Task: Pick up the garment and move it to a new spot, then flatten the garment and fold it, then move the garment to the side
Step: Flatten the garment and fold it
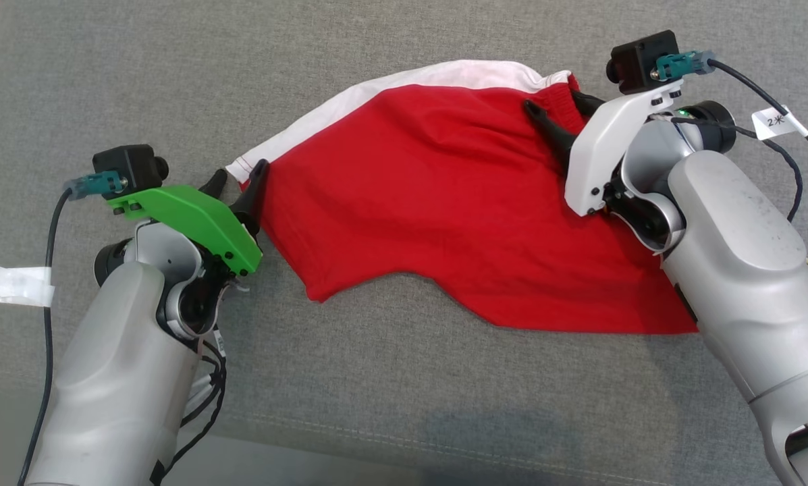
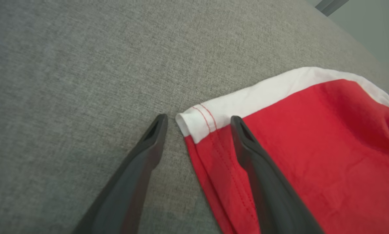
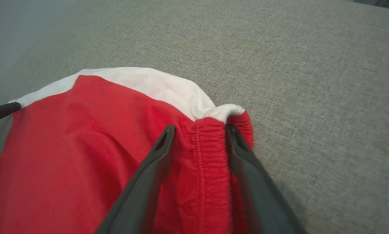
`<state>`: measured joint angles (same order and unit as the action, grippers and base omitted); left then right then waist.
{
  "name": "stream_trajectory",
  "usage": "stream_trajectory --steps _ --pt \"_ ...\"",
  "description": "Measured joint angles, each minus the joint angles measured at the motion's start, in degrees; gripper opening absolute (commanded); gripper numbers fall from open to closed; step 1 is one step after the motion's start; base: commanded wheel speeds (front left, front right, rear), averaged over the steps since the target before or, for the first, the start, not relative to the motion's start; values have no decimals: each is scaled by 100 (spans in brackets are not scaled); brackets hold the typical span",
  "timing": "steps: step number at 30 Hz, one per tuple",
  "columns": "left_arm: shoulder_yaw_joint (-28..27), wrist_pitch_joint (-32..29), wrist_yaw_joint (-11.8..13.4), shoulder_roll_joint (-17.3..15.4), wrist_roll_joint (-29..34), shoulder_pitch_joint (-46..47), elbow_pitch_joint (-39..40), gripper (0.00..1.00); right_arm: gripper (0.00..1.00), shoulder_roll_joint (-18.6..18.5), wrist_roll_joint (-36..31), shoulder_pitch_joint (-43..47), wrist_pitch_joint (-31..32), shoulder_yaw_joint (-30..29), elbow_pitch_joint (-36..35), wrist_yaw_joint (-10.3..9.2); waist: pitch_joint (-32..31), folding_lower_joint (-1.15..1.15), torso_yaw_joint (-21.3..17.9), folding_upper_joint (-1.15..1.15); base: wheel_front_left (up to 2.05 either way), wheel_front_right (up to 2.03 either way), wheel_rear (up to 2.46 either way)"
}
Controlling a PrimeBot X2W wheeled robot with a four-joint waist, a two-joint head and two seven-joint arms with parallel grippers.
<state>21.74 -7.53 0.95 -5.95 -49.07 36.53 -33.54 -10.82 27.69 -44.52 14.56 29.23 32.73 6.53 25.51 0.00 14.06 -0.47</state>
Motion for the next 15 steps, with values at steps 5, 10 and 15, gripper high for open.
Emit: stream_trajectory --steps 5,10,15 --pt "5 2 -114 29 -3 114 -219 0 24 7 1 -103 -96 33 122 1 10 0 -7 0 0 0 0" --pt "-3 77 -264 125 -44 180 -430 0 0 22 5 -110 -292 58 265 2 -21 0 -4 0 0 0 0" --pt "-9 225 -402 138 -45 219 -557 0 0 67 56 -110 -552 57 354 29 -133 0 0 0 0 0 0"
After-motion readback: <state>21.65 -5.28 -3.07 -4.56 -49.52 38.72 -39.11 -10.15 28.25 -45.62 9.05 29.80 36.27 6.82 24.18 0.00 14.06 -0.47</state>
